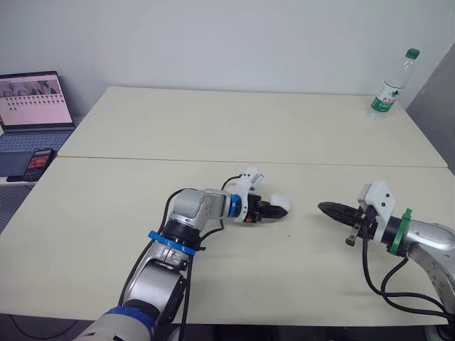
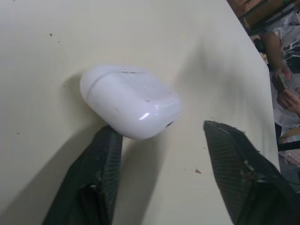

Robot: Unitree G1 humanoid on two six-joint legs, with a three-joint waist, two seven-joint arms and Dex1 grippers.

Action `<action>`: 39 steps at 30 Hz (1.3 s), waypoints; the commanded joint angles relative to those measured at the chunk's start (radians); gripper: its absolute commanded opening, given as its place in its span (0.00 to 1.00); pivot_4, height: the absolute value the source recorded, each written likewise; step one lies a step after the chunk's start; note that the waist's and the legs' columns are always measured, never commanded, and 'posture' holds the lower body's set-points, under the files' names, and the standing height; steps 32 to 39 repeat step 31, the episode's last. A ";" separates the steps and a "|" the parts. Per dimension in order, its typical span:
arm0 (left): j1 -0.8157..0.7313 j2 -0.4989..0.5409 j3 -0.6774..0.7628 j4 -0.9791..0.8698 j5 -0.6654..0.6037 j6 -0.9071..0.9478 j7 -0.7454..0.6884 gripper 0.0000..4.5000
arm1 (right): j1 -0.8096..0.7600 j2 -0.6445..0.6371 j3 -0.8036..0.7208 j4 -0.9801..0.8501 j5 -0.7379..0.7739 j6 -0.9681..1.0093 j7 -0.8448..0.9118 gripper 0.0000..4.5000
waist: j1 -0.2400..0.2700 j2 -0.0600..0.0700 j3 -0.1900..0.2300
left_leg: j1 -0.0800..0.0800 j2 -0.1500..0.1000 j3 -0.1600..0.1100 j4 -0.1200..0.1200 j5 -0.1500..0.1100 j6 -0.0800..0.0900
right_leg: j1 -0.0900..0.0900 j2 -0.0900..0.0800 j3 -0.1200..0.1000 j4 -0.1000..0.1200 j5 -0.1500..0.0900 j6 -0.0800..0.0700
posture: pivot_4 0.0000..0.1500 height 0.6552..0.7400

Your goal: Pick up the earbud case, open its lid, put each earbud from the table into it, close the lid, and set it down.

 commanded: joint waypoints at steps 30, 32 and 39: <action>0.636 0.385 0.142 -0.504 0.092 -0.750 -0.146 1.00 | 0.231 0.015 -0.148 0.268 -0.038 -0.336 0.234 0.99 | 0.004 0.001 0.000 | 0.001 0.001 0.001 0.000 0.000 0.000 | 0.001 -0.007 0.003 0.000 -0.001 -0.002 | 1.00 0.95; 0.639 0.388 0.139 -0.503 0.093 -0.760 -0.159 1.00 | 0.228 0.013 -0.148 0.267 -0.037 -0.333 0.235 0.99 | 0.004 0.001 0.000 | 0.001 0.000 0.002 0.000 0.000 0.000 | 0.001 -0.007 0.003 0.000 -0.001 -0.002 | 1.00 0.95; 0.639 0.388 0.139 -0.503 0.093 -0.760 -0.159 1.00 | 0.228 0.013 -0.148 0.267 -0.037 -0.333 0.235 0.99 | 0.004 0.001 0.000 | 0.001 0.000 0.002 0.000 0.000 0.000 | 0.001 -0.007 0.003 0.000 -0.001 -0.002 | 1.00 0.95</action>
